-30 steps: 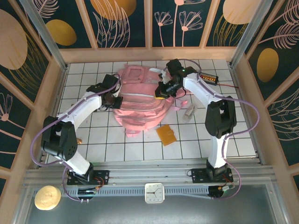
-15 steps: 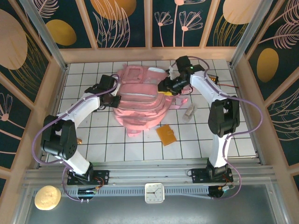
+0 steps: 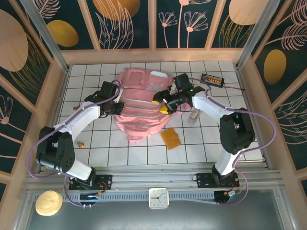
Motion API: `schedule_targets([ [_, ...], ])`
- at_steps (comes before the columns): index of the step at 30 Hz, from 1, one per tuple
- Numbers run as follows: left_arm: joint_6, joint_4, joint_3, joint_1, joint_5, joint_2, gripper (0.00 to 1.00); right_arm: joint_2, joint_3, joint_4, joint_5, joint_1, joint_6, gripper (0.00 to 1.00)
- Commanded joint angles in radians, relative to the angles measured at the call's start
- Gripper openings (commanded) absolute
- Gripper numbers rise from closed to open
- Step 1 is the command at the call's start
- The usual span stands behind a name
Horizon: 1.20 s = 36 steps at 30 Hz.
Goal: Pack the student bag
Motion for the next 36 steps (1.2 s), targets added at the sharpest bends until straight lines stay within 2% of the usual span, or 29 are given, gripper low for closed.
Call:
schedule_targets([
  [1,-0.013,0.001,-0.022,-0.008,0.035,-0.034,0.0,0.024,-0.019,0.115,0.007,0.014,0.126,0.65],
  [7,-0.003,-0.003,-0.03,-0.007,0.042,-0.048,0.0,0.051,-0.011,0.161,0.044,0.017,0.178,0.61],
  [12,0.003,0.0,-0.033,-0.008,0.044,-0.051,0.0,0.045,-0.013,0.205,0.064,0.019,0.209,0.3],
  [15,0.007,0.0,-0.031,-0.007,0.047,-0.046,0.0,0.03,-0.006,0.214,0.088,0.02,0.216,0.26],
  [20,0.01,0.008,-0.032,-0.007,0.054,-0.045,0.0,0.025,0.005,0.247,0.108,0.02,0.23,0.26],
  [21,0.013,0.008,-0.033,-0.007,0.059,-0.045,0.0,0.026,0.004,0.261,0.11,0.02,0.237,0.3],
  [23,0.016,0.009,-0.033,-0.007,0.066,-0.044,0.0,0.03,0.004,0.283,0.127,0.022,0.258,0.47],
  [28,0.023,0.008,-0.038,-0.007,0.071,-0.044,0.0,0.038,0.027,0.384,0.184,0.035,0.313,0.49],
  [33,0.027,0.009,-0.045,-0.007,0.071,-0.047,0.0,0.073,0.07,0.448,0.225,0.042,0.35,0.45],
  [34,0.029,0.01,-0.045,-0.007,0.072,-0.046,0.0,0.089,0.088,0.44,0.215,0.042,0.349,0.41],
  [36,0.031,0.012,-0.046,-0.007,0.071,-0.045,0.0,0.113,0.11,0.431,0.191,0.042,0.348,0.26],
])
